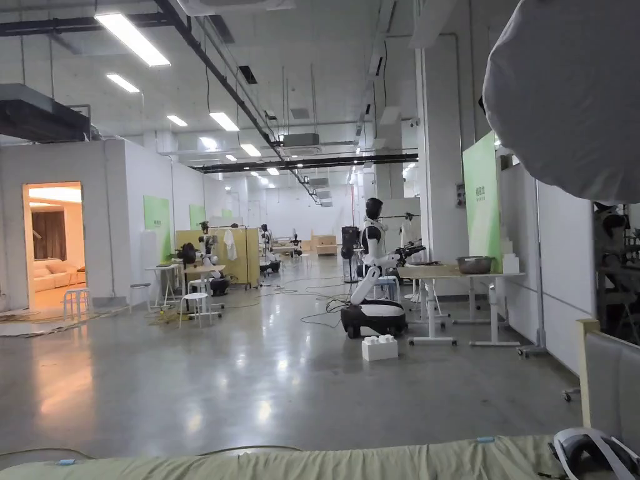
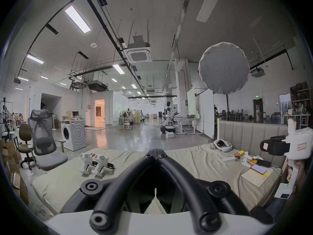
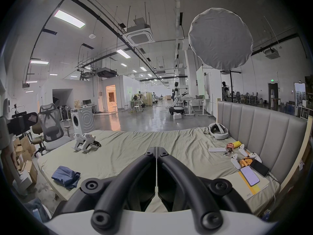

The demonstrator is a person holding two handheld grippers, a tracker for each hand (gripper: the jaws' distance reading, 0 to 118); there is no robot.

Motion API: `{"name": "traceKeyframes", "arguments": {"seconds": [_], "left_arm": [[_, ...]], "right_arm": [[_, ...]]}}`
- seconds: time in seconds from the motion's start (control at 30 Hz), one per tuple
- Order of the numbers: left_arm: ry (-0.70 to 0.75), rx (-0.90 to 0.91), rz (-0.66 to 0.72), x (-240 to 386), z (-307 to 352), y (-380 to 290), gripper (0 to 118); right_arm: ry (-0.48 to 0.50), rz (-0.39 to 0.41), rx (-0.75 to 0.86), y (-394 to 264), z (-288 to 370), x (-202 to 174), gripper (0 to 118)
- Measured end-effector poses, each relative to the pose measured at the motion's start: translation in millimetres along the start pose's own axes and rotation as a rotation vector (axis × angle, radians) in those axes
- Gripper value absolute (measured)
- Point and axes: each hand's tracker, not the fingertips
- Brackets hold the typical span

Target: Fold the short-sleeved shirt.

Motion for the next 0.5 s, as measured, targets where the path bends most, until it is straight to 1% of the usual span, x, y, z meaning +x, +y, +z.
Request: {"name": "traceKeyframes", "arguments": {"seconds": [0.07, 0.23, 0.33, 0.37, 0.4, 0.43, 0.47, 0.5], "left_arm": [[0.018, -0.004, -0.002, -2.4, -4.0, -0.1, 0], [0.017, -0.006, 0.024, -12.4, -7.2, -3.2, 1], [0.022, -0.005, 0.027, -15.0, -8.4, -3.3, 2], [0.027, -0.007, 0.031, -19.7, -12.1, -2.8, 2], [0.027, -0.005, 0.036, -19.2, -10.5, -2.4, 3], [0.022, 0.001, 0.044, -17.4, -5.3, -2.1, 7], [0.023, 0.007, 0.054, -21.9, -5.9, -1.7, 26], [0.028, 0.009, 0.061, -24.7, -7.3, -0.7, 53]], "right_arm": [[-0.007, 0.011, 0.006, 1.1, 0.9, -0.6, 3], [0.001, -0.008, 0.014, 2.1, 3.1, 1.6, 3], [0.0, 0.007, 0.02, 3.6, 4.2, -0.3, 5], [0.0, 0.015, 0.022, 3.9, 4.4, -1.0, 7], [0.003, 0.019, 0.025, 3.8, 4.8, -1.4, 15], [0.004, 0.023, 0.027, 4.3, 5.1, -1.9, 24], [0.009, 0.022, 0.024, 4.9, 5.0, -2.2, 33], [0.013, 0.02, 0.023, 5.1, 4.8, -2.3, 45]]}}
